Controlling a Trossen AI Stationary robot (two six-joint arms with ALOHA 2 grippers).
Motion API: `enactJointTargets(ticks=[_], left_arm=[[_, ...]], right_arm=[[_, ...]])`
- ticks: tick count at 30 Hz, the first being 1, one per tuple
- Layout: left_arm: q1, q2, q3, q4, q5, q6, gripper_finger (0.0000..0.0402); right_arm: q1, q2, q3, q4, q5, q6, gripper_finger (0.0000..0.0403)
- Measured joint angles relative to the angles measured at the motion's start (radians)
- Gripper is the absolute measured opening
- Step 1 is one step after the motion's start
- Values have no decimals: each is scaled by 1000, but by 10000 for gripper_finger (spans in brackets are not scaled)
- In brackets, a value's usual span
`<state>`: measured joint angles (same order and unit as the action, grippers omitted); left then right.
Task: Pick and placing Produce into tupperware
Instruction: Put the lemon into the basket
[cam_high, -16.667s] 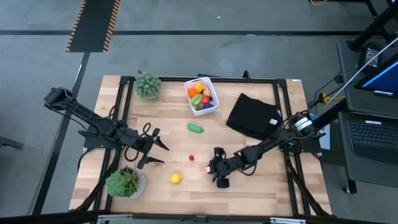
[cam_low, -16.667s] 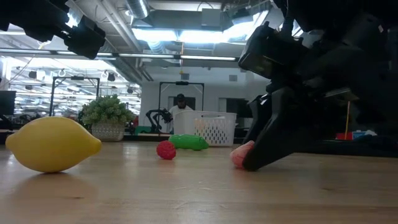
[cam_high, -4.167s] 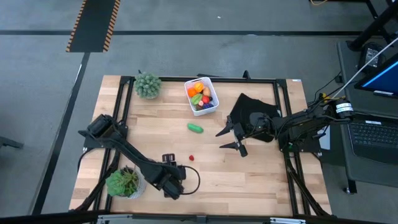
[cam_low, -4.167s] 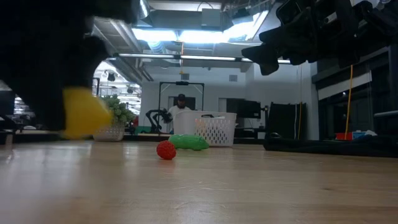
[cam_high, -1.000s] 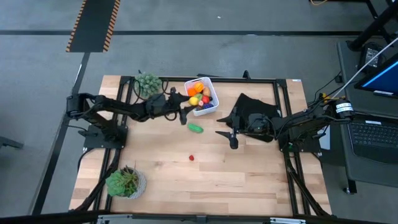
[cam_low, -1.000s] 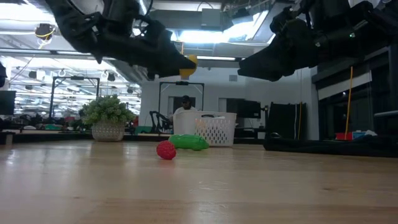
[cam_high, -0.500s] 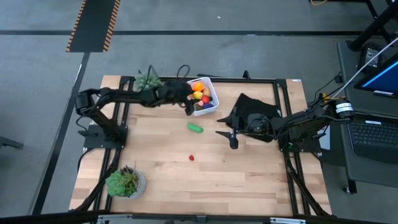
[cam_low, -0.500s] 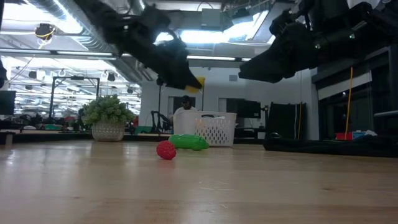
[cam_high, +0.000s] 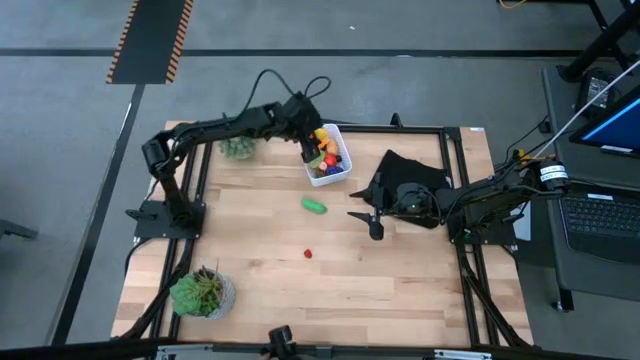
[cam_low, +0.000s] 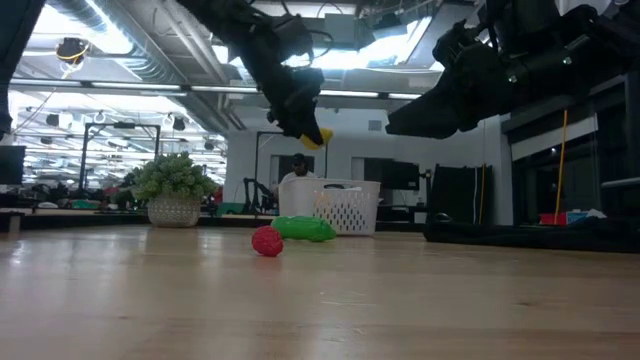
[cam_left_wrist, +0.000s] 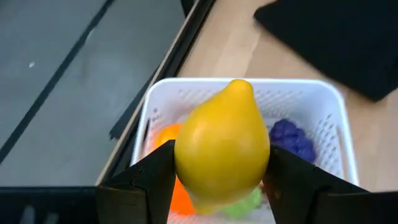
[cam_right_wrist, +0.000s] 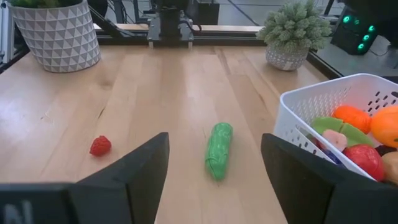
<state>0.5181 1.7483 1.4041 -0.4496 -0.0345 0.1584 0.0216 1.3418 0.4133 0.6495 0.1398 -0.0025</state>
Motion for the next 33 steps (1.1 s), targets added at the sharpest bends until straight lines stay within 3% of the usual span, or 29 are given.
enactJointTargets(ticks=[4, 9, 19, 33], left_arm=[[19, 52, 105, -167, 0, 13, 196], [21, 95, 170, -259, 0, 61, 196], [16, 111, 178, -273, -1, 61, 197], [14, 288, 176, -277, -5, 62, 198]], right_arm=[[0, 0, 0, -2, 0, 1, 257], [0, 0, 0, -7, 0, 2, 257], [0, 0, 0, -7, 0, 2, 257], [0, 0, 0, -32, -1, 2, 257]])
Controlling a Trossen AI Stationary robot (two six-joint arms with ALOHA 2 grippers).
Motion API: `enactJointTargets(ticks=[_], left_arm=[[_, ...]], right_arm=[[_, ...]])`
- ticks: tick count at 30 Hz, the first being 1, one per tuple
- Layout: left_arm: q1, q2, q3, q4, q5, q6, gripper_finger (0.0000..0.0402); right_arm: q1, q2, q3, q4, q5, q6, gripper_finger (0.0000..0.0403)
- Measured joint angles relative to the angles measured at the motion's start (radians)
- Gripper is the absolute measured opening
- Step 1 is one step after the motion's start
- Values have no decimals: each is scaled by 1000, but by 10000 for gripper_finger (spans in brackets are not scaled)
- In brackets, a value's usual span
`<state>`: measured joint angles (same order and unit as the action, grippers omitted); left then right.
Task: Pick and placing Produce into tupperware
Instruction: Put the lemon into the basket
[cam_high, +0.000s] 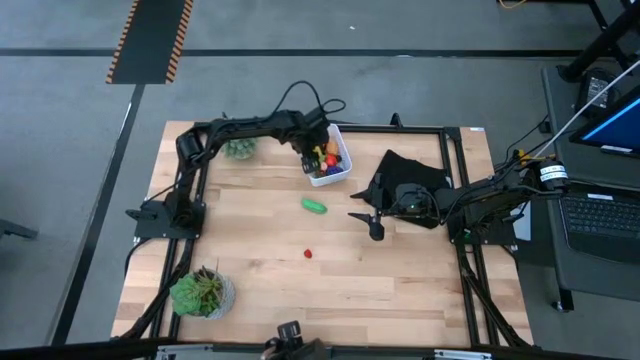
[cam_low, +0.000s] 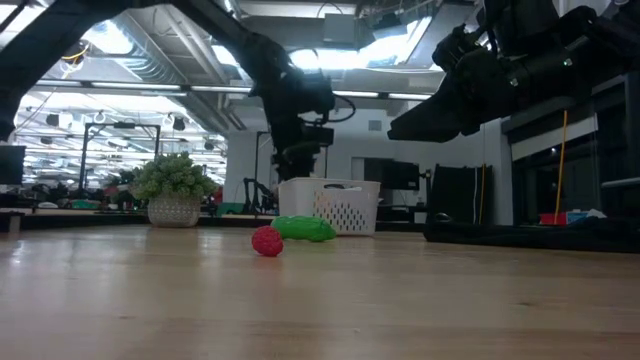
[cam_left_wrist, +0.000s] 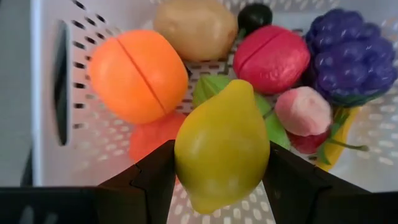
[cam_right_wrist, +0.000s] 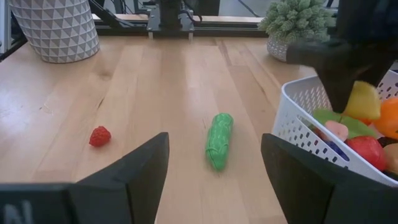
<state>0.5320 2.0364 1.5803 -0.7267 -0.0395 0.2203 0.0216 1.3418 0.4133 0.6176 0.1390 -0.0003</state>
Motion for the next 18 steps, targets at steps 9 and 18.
enactJointTargets(ticks=[9, 18], left_arm=[[0, 15, 0, 3, 0, 9, 216], [-3, 15, 0, -2, 0, 71, 230]], right_arm=[[0, 0, 0, -3, 0, 0, 257], [0, 0, 0, -3, 0, 0, 257]])
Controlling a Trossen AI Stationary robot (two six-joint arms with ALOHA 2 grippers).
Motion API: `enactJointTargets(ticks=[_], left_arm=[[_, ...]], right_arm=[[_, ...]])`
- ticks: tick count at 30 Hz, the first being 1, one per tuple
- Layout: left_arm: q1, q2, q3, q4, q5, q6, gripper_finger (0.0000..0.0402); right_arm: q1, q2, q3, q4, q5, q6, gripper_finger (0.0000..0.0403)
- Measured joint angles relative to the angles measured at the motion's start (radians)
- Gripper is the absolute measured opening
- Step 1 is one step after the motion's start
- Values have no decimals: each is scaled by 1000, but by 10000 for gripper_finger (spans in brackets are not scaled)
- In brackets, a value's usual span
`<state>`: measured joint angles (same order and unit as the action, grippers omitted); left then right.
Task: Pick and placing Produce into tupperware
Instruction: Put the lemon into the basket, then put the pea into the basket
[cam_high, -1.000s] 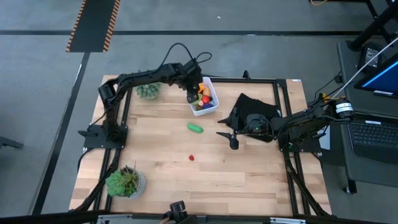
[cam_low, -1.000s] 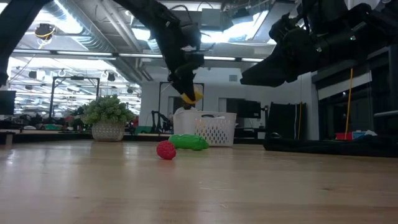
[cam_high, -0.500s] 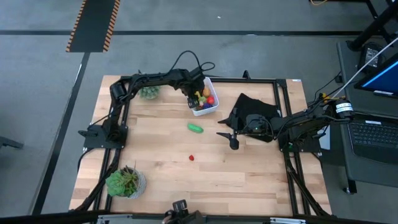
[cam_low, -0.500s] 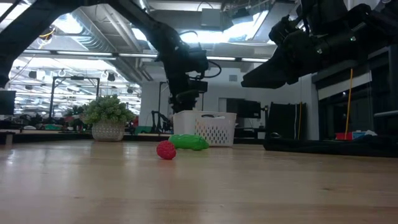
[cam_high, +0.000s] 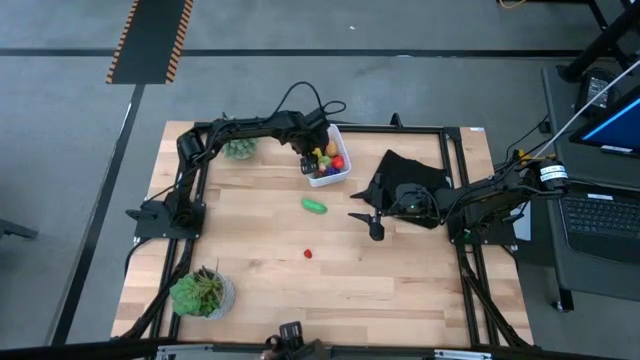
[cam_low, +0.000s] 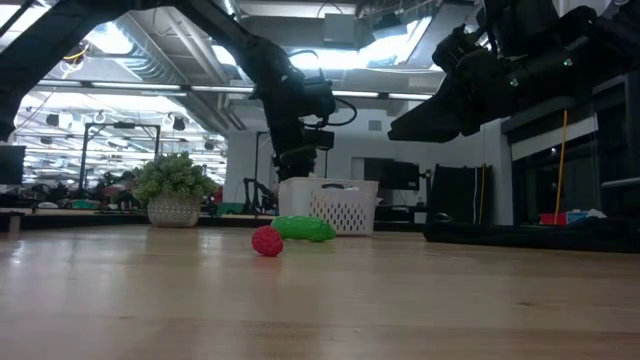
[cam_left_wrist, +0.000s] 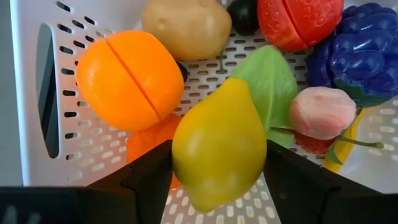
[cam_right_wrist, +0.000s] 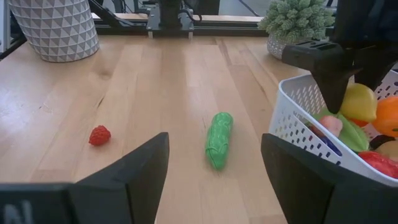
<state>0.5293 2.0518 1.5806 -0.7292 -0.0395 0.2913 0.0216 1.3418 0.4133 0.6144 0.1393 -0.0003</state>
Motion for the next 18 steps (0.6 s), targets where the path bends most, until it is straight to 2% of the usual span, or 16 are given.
enactJointTargets(ticks=[5, 16, 18], left_arm=[[0, 0, 13, -22, 0, 6, 229], [-8, -1, 176, -190, 1, 11, 264], [-13, -15, 187, -217, 34, 22, 266]], right_arm=[[0, 0, 0, 0, 0, 0, 257], [0, 0, 0, 0, 0, 0, 257], [0, 0, 0, -7, 0, 0, 257]])
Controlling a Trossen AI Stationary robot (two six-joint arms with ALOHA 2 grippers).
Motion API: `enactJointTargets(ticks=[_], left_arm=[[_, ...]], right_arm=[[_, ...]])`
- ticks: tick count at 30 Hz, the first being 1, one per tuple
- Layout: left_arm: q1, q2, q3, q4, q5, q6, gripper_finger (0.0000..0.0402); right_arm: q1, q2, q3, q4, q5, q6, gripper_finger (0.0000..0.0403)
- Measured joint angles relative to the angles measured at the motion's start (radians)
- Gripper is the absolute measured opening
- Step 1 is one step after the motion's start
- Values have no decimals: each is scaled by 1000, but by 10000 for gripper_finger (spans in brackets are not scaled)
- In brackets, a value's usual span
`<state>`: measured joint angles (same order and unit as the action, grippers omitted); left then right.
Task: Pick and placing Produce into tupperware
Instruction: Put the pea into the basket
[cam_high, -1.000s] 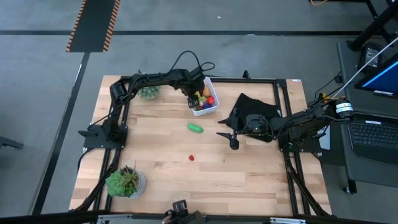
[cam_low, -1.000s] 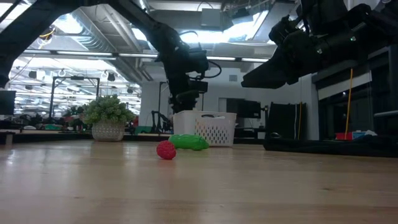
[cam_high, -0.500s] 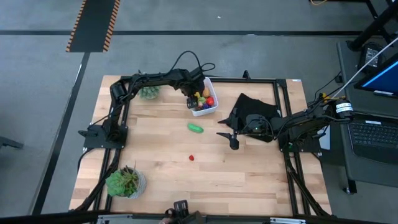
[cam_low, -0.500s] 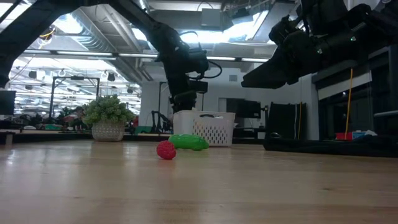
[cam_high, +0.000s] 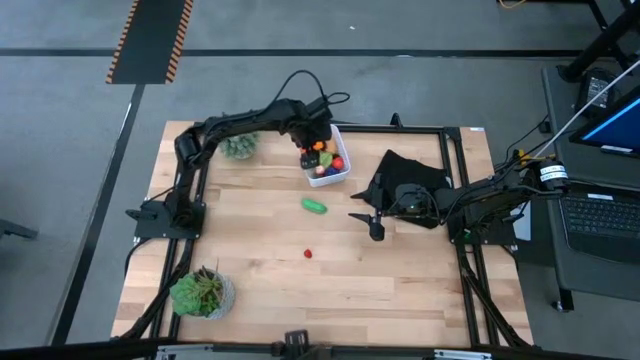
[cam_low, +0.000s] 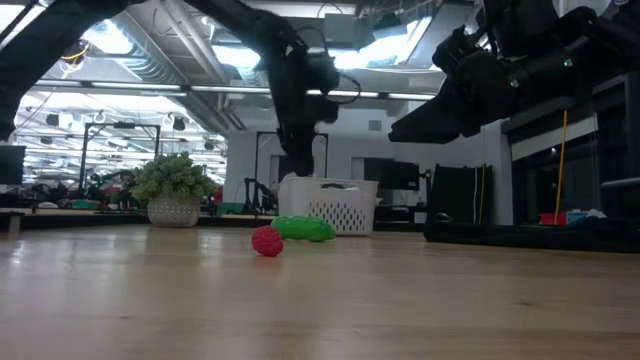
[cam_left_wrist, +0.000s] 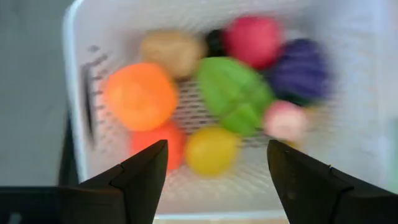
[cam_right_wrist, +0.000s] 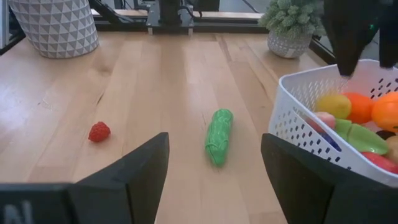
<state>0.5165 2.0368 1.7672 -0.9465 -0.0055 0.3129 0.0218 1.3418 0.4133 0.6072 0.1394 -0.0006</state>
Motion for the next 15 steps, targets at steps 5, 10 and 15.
enactJointTargets(ticks=[5, 10, 15], left_arm=[[-20, -107, -27, 14, 224, 37, 266], [-76, -289, -162, 108, 243, 30, 267], [-186, -518, -417, 316, 126, -31, 267]], right_arm=[[0, 0, 0, -12, 0, -1, 257], [8, 0, 0, -14, 0, -11, 257], [36, 0, 0, -20, -1, -51, 257]])
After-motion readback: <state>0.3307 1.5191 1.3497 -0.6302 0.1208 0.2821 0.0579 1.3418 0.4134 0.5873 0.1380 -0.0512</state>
